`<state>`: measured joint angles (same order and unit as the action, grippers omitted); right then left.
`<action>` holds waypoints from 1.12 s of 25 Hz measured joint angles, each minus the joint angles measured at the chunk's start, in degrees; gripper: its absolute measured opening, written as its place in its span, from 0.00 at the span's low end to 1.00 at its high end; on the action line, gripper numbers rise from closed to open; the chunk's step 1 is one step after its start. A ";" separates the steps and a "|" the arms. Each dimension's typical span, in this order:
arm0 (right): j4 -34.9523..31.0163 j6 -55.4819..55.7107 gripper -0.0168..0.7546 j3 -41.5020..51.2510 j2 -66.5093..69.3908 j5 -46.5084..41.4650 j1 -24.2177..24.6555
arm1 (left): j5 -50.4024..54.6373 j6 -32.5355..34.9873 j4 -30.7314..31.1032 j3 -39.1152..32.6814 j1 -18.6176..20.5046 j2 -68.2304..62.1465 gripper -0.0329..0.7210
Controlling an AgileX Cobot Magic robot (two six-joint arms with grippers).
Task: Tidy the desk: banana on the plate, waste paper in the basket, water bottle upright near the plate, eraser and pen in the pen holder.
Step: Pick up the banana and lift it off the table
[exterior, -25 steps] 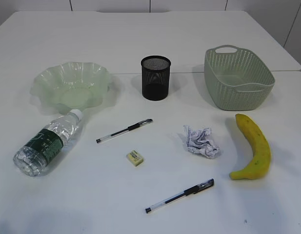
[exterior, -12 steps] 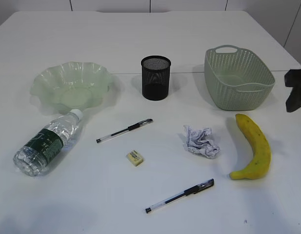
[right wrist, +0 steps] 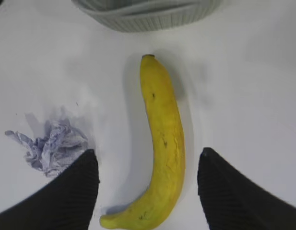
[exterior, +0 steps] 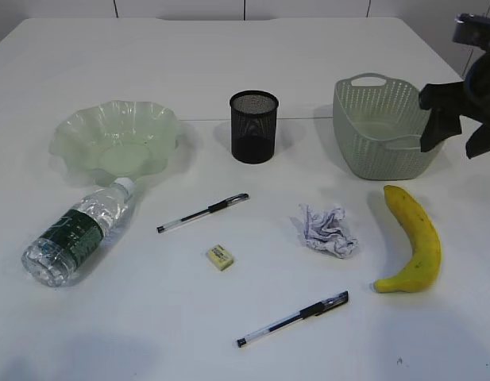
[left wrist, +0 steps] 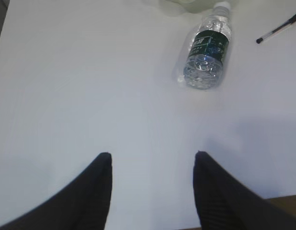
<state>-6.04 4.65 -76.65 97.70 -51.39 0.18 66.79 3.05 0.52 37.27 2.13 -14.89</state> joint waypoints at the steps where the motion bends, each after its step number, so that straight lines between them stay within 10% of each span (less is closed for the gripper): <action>1: -0.11 -0.47 0.65 -1.37 1.00 -0.84 0.00 | 0.00 0.00 -0.52 0.00 0.00 0.00 0.55; 28: 1.70 -3.32 0.67 -11.07 19.84 -9.33 0.00 | 0.68 0.00 -1.71 0.00 0.00 0.00 0.55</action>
<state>-4.34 1.33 -87.72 117.55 -60.72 0.18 67.47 3.05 -1.19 37.27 2.13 -14.89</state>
